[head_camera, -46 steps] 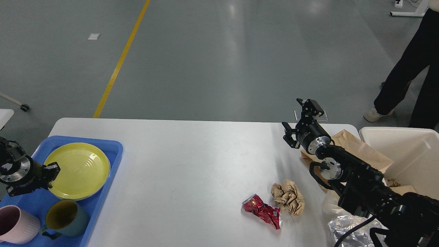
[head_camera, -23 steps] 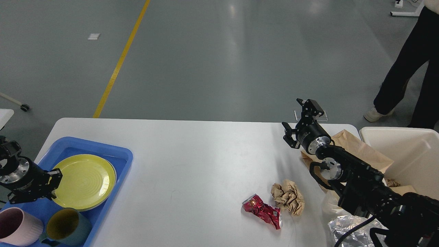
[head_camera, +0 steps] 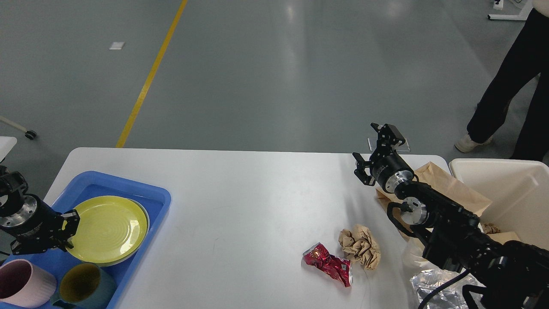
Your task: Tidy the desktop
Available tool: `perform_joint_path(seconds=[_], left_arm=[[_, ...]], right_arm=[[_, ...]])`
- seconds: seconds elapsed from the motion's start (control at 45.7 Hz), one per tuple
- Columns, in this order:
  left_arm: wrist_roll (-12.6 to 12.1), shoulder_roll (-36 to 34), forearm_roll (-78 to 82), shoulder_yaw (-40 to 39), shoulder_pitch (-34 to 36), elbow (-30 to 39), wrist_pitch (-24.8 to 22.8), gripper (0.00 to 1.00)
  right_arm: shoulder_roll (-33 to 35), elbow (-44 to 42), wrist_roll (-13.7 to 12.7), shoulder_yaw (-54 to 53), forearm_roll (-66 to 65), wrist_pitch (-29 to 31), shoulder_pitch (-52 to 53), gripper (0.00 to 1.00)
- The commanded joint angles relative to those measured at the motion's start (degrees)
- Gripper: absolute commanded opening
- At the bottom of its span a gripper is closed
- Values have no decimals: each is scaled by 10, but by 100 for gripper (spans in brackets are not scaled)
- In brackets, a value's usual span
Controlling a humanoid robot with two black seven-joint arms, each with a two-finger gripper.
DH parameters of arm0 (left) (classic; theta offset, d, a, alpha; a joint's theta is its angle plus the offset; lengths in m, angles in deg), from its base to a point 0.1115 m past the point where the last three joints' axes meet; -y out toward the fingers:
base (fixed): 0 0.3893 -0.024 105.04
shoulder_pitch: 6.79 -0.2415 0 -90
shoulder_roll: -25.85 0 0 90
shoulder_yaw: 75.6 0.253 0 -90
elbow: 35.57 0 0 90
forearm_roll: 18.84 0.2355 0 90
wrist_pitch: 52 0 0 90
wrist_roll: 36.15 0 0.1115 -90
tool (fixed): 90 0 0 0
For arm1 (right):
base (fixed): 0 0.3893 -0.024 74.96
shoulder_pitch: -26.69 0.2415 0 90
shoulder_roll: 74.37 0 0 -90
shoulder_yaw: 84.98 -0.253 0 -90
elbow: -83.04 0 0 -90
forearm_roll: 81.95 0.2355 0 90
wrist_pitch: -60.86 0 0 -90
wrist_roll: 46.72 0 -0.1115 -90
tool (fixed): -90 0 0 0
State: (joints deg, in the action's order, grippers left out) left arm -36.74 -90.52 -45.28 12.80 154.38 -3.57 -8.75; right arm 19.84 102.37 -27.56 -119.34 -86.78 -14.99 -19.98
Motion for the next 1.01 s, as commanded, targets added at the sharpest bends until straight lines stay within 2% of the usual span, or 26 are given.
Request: perform_joint_path(seconds=[0.0, 0.503, 0.81, 0.897, 0.985], left_arm=[[0, 0, 0, 0, -1, 0, 2, 96], [-2, -2, 1, 2, -1, -1, 2, 96], [0, -15, 9, 12, 28, 1, -8, 96], [-1, -15, 12, 13, 35, 1, -23, 96], [-1, -15, 12, 13, 47, 3, -58, 96]], right_arm=[[0, 0, 0, 0, 0, 0, 0, 100], [0, 0, 0, 0, 0, 0, 0, 100], [0, 0, 0, 0, 0, 0, 0, 100], [0, 0, 0, 0, 0, 0, 0, 100], [0, 0, 0, 0, 0, 0, 0, 100]])
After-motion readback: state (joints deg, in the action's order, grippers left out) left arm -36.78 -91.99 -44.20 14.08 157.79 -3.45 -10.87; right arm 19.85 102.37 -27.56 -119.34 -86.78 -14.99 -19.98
